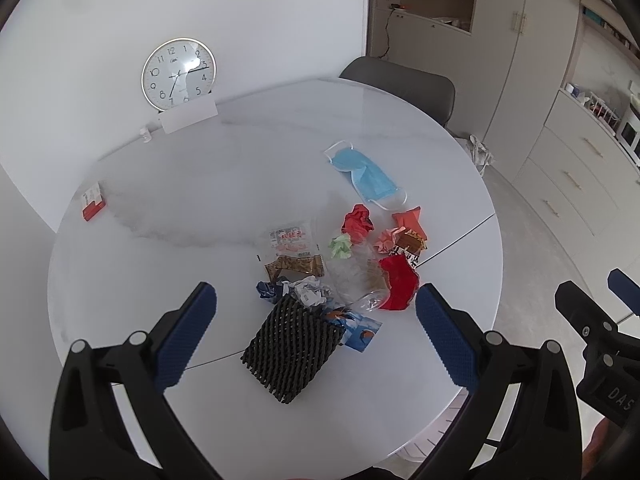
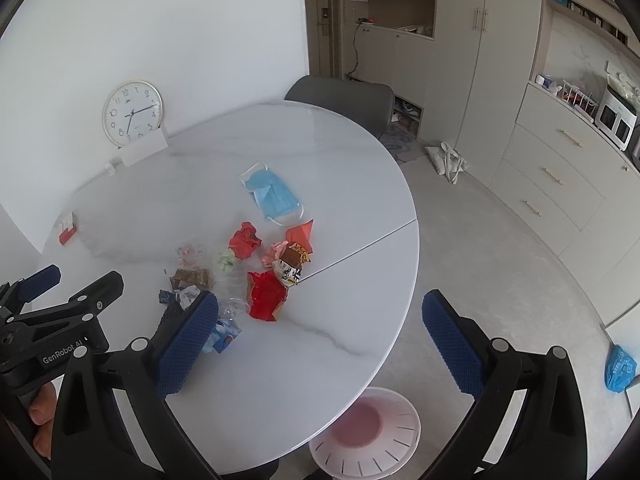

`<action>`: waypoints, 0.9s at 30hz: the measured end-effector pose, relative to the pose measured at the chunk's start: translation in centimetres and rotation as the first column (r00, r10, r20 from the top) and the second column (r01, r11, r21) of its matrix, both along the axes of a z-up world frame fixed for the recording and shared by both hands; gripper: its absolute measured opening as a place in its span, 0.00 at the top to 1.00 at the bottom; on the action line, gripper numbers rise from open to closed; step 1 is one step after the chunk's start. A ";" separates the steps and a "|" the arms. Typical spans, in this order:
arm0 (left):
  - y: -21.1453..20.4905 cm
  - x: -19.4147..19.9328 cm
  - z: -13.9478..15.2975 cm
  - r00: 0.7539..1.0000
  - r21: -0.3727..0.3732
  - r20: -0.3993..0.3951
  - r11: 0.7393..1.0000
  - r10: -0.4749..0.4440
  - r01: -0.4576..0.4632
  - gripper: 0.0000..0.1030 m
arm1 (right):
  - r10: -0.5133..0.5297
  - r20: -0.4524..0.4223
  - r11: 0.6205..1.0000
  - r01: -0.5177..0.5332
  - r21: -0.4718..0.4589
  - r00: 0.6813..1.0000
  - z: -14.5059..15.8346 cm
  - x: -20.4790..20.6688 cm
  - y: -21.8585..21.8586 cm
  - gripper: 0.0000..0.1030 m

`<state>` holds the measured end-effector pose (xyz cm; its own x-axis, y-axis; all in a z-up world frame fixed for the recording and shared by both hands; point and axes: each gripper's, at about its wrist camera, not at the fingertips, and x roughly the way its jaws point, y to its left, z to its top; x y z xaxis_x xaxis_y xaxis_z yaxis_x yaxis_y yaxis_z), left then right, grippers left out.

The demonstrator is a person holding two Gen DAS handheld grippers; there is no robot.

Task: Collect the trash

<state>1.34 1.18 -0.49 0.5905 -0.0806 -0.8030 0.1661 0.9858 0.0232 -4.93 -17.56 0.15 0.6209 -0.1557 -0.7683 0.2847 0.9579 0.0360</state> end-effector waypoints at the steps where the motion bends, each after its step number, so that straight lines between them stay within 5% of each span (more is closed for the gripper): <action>1: -0.1 0.0 0.0 1.000 0.001 -0.001 1.000 -0.002 0.002 0.07 | -0.002 0.000 1.000 0.002 0.001 1.000 0.0 0.0 0.0 0.02; 27: 0.0 0.0 -0.2 1.000 -0.002 -0.009 1.000 -0.004 0.004 0.07 | -0.034 -0.007 0.999 0.034 -0.003 0.999 -0.3 -0.5 0.7 0.02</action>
<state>1.30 1.14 -0.70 0.5831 -0.0847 -0.8079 0.1703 0.9852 0.0196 -5.38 -16.88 -0.14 0.6098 -0.1788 -0.7721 0.3171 0.9479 0.0309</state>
